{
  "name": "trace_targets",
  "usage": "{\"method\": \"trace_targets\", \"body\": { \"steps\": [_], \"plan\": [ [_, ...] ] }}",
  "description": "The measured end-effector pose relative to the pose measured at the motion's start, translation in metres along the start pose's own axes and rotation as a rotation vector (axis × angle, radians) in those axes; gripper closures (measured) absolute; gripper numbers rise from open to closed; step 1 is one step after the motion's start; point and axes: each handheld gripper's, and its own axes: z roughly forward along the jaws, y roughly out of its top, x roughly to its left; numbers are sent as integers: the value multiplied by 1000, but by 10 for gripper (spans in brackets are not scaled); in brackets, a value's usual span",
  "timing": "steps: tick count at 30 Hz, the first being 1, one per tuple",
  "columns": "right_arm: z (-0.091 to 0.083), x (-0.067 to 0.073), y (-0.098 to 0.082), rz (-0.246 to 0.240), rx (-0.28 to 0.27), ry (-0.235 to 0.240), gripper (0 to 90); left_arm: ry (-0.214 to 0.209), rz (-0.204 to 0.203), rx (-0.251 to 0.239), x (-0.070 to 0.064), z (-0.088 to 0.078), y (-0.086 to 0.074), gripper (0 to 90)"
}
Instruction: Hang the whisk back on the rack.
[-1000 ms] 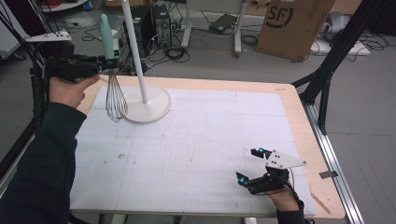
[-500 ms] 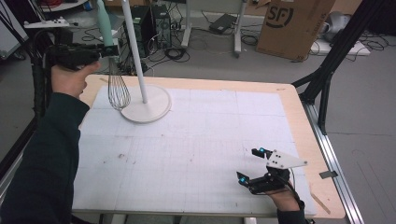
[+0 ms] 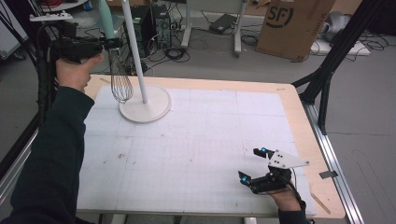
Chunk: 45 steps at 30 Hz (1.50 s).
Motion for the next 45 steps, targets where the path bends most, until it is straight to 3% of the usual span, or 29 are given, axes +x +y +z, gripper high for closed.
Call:
{"method": "trace_targets", "body": {
  "steps": [21, 27, 41, 45],
  "plan": [
    [-1, -1, -1, 9, 3, -6, 4, 48, 12, 27, 7, 9, 5, 693],
    [0, -1, -1, 8, 3, -6, 4, 71, 31, 54, 7, 12, 7, 693],
    [-2, -1, -2, 4, 0, -11, 4, 43, 25, -3, 7, 19, 4, 693],
    [-3, -1, -2, 3, -3, -12, 4, 37, 7, -21, 9, 21, 2, 693]
  ]
}}
